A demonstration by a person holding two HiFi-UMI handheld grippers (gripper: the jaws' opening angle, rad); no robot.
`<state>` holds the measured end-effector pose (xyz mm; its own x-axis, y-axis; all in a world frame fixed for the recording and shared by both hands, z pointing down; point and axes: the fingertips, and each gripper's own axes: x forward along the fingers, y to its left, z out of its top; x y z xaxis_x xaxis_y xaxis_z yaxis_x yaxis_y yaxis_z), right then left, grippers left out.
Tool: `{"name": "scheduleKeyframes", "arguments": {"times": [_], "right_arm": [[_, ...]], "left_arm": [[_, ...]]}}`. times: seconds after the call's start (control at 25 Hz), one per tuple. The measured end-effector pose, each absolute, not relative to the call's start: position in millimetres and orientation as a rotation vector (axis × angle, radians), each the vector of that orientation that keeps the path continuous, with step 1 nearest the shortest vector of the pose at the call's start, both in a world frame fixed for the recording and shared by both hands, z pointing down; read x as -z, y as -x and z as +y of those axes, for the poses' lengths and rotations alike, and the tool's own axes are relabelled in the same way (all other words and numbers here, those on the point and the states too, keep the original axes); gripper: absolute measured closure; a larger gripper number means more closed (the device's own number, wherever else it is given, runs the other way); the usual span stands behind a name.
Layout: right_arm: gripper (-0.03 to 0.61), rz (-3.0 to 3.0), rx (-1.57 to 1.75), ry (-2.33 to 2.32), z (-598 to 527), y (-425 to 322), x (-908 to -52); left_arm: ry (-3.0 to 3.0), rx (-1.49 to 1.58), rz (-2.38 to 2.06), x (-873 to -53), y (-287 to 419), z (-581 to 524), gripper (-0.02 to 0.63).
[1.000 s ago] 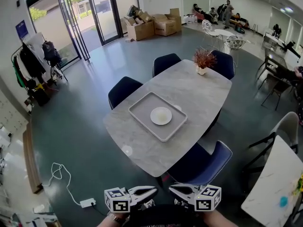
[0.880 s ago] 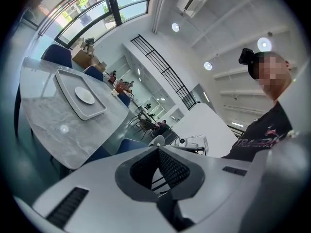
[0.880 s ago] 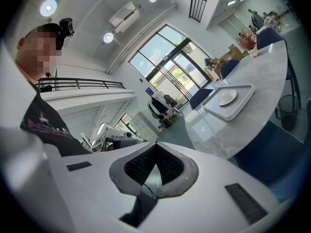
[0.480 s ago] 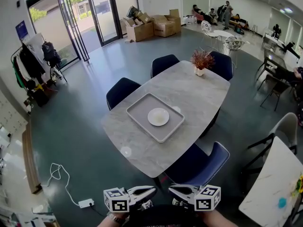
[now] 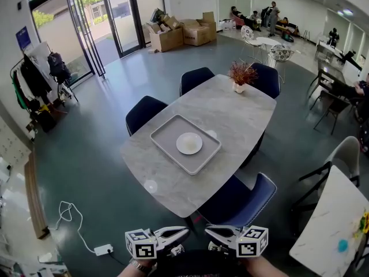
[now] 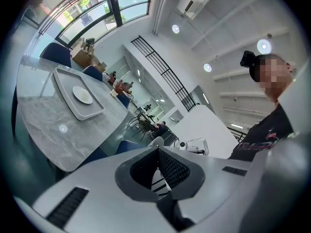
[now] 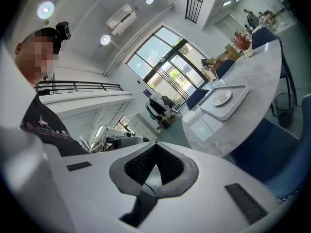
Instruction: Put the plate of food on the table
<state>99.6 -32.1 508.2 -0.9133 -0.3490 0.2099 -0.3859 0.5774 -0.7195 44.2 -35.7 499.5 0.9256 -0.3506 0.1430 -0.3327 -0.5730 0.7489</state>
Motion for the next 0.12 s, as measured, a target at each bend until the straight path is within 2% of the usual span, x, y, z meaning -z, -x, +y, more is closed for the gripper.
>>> {"name": "scheduleKeyframes", "arguments": {"times": [0.12], "right_arm": [[0.568, -2.750, -1.280, -0.649, -33.0, -101.4, -509.4]], "left_arm": [[-2.226, 0.024, -0.479, -499.5, -45.8, -36.4, 0.609]]}}
